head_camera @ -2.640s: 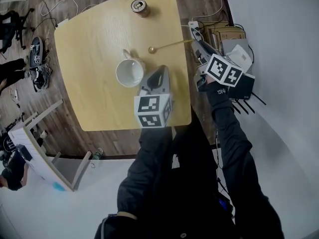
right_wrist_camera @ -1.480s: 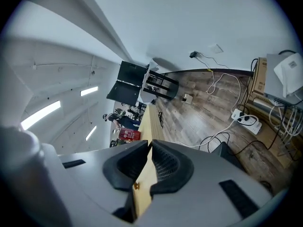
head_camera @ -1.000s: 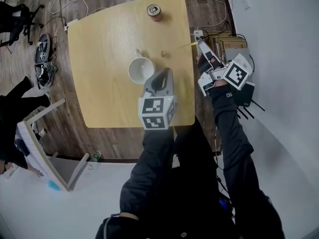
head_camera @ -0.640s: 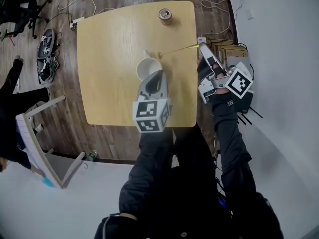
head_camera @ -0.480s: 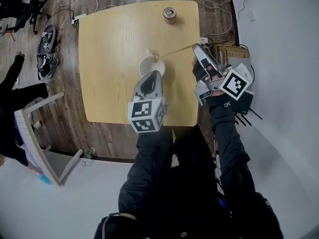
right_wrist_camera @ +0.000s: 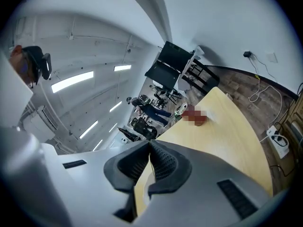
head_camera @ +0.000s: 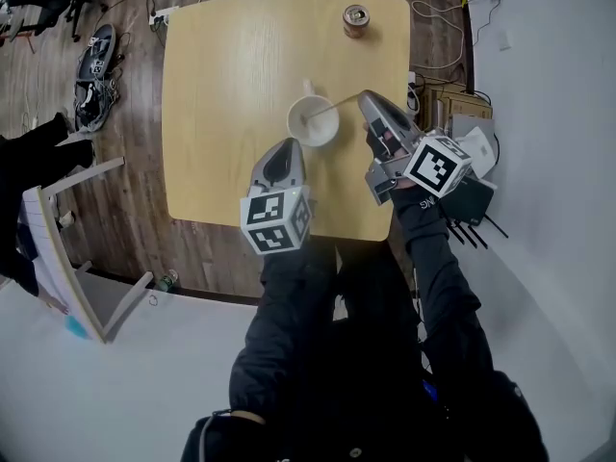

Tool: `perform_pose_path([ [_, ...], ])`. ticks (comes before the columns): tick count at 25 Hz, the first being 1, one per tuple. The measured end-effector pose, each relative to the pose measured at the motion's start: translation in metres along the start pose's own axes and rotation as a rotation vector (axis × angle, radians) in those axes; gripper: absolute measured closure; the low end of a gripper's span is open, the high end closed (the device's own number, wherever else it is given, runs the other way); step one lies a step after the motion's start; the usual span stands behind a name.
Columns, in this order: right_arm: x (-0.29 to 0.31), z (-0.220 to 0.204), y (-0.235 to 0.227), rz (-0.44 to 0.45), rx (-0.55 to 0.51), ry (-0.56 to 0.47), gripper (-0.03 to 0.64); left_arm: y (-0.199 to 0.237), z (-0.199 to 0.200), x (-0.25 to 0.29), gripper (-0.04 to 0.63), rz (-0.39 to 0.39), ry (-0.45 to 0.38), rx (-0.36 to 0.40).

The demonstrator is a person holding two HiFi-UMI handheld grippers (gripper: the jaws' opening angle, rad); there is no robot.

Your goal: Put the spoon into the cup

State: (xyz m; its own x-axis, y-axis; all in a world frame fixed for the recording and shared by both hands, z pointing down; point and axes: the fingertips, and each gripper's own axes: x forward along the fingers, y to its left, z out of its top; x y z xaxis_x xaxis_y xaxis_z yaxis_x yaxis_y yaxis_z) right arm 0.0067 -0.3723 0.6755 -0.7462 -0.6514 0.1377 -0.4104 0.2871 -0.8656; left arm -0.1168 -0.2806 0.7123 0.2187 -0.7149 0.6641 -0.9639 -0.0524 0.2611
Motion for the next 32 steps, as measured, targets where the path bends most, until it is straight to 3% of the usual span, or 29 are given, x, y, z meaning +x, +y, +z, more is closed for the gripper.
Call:
perform_pose_path([
  [8,0.016,-0.029,0.004,-0.064,-0.107,0.075,0.591,0.013,-0.003,-0.009,0.561,0.006,0.003,-0.016],
  [15,0.013,-0.042,-0.003,-0.111,-0.1,0.088,0.59,0.019,-0.006,-0.02,0.56,0.005,0.005,-0.018],
  [18,0.009,-0.045,-0.008,-0.13,-0.076,0.105,0.527,0.018,-0.003,-0.024,0.56,0.002,0.004,-0.014],
  [23,-0.006,-0.04,-0.003,-0.176,-0.075,0.1,0.462,0.015,0.011,-0.039,0.56,-0.013,-0.017,-0.004],
  [27,-0.029,-0.03,0.013,-0.21,-0.091,0.085,0.456,0.003,0.028,-0.055,0.56,-0.029,-0.045,0.004],
  [32,-0.06,-0.002,0.054,-0.27,-0.227,0.094,0.459,-0.03,0.06,-0.08,0.56,-0.067,-0.092,0.03],
])
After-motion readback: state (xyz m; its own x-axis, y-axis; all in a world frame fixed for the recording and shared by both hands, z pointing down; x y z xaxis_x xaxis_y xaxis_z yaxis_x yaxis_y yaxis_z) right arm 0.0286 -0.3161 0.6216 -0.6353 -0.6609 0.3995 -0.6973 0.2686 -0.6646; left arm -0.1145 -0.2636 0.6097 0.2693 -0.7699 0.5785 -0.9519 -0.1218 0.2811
